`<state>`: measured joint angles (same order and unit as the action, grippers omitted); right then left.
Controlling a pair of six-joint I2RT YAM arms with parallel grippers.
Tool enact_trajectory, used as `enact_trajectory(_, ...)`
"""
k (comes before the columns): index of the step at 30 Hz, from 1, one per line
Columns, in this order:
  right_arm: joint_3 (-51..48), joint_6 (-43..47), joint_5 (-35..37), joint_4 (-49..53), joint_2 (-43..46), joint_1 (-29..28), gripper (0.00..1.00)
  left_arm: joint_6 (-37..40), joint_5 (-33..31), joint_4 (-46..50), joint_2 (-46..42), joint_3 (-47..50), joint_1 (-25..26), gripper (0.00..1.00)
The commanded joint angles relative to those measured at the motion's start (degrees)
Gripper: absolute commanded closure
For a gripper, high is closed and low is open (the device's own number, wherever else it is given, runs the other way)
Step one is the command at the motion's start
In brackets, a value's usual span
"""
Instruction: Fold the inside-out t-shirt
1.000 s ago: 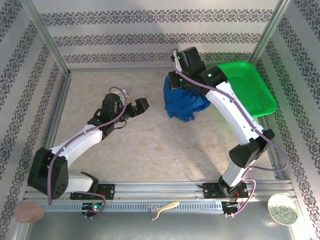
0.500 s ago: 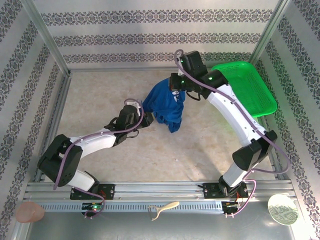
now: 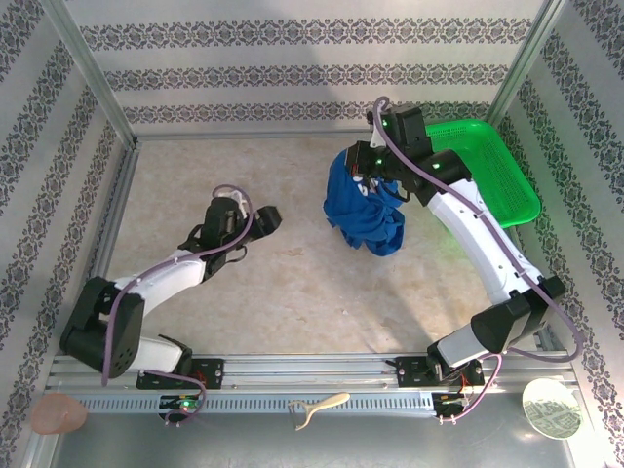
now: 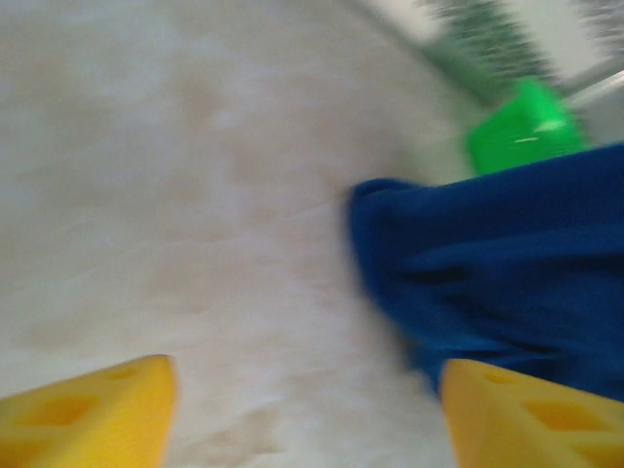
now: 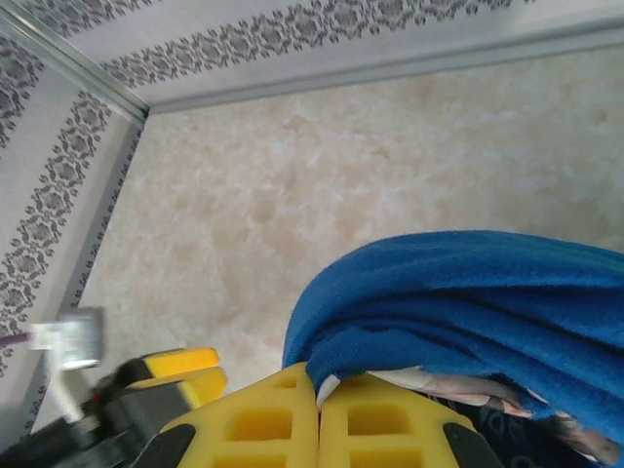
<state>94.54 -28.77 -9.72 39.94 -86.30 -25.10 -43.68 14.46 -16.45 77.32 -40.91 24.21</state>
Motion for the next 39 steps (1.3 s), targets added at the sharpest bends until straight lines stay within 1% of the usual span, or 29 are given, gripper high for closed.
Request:
enact_trajectory(1,-1.93,-1.64,-1.93,-5.23,0.75,0.32,1.00,-0.09,0.00,-2.47,-2.61,-3.45,6.21,0.15)
enact_trajectory(5,-3.54,-2.67,-2.32,-6.60,0.61,-0.08,1.00,-3.11,-1.08,-9.85,2.68,-4.47,13.45,0.06)
enact_trajectory(7,-4.48,-3.60,-2.86,-7.69,0.84,-0.30,1.00,-3.25,-2.04,-10.43,7.03,-6.01,16.10,0.04)
enact_trajectory(9,-4.65,-4.81,-3.98,-8.61,0.91,-0.47,1.00,-4.17,-4.53,-10.33,12.04,-7.03,17.86,0.01)
enact_trajectory(10,-4.47,-5.50,-4.82,-8.99,1.12,-0.56,1.00,-5.06,-6.00,-10.60,14.74,-7.31,18.07,0.01)
enact_trajectory(11,-3.72,-5.97,-5.69,-9.09,1.49,-0.65,1.00,-5.94,-8.14,-9.83,17.05,-7.73,17.99,0.04)
enact_trajectory(12,-2.78,-6.48,-6.66,-9.10,1.85,-0.57,1.00,-6.20,-10.55,-9.39,19.05,-7.43,17.70,0.17)
enact_trajectory(13,-1.67,-6.80,-7.31,-9.03,2.45,-0.48,1.00,-6.44,-12.12,-9.69,20.32,-6.90,17.15,0.36)
enact_trajectory(14,-0.20,-6.95,-7.66,-8.63,3.29,-0.26,1.00,-7.79,-13.20,-9.97,21.26,-5.57,15.97,0.68)
enact_trajectory(15,1.44,-6.91,-7.94,-7.90,4.13,0.15,1.00,-9.68,-13.22,-11.28,21.91,-3.63,14.43,0.95)
enact_trajectory(16,2.79,-6.84,-7.96,-7.29,4.93,0.58,1.00,-10.96,-12.54,-13.22,22.01,-1.61,12.73,1.00)
enact_trajectory(19,4.86,-6.55,-7.82,-6.56,7.42,1.64,1.00,-13.79,-10.25,-18.08,20.53,5.49,6.93,1.00)
enact_trajectory(22,1.51,-6.96,-7.51,-8.14,9.28,1.47,1.00,-13.08,-7.09,-18.45,16.95,10.12,0.88,1.00)
enact_trajectory(23,-0.63,-7.18,-7.35,-9.34,9.61,1.29,1.00,-12.53,-5.29,-17.58,15.53,10.86,-1.33,0.94)
enact_trajectory(24,-2.86,-7.48,-7.46,-10.63,9.86,1.03,1.00,-11.30,-2.64,-17.11,13.84,11.45,-3.19,0.72)
enact_trajectory(25,-4.90,-7.80,-7.90,-11.84,9.97,0.94,1.00,-10.20,-0.85,-16.03,11.98,11.74,-4.48,0.52)
enact_trajectory(26,-7.50,-7.92,-8.82,-14.11,10.16,0.78,1.00,-8.85,0.81,-13.38,9.11,11.91,-5.62,0.39)
enact_trajectory(27,-9.67,-7.09,-10.29,-16.86,10.43,0.52,1.00,-6.72,1.95,-10.57,5.51,11.90,-6.15,0.29)
enact_trajectory(28,-10.67,-5.71,-11.08,-17.70,10.37,0.26,1.00,-4.94,2.12,-7.04,1.87,11.53,-6.21,0.23)
enact_trajectory(31,-13.48,-1.02,-12.17,-17.98,10.35,-0.44,1.00,-1.86,3.33,2.76,-8.97,9.23,-5.74,0.12)
enact_trajectory(33,-16.38,1.18,-13.03,-19.37,11.04,-0.63,1.00,-1.01,3.09,5.52,-14.20,6.65,-4.69,0.08)
enact_trajectory(34,-17.95,1.91,-13.71,-20.17,11.55,-0.65,1.00,-0.42,3.22,6.81,-14.97,4.66,-4.28,0.07)
enact_trajectory(36,-20.67,2.94,-15.36,-21.67,12.67,-0.65,1.00,0.50,4.57,8.24,-13.81,0.38,-3.20,0.07)
enact_trajectory(39,-23.98,3.76,-16.65,-23.21,14.82,-0.71,1.00,2.56,6.36,8.85,-8.01,-5.96,-0.91,0.06)
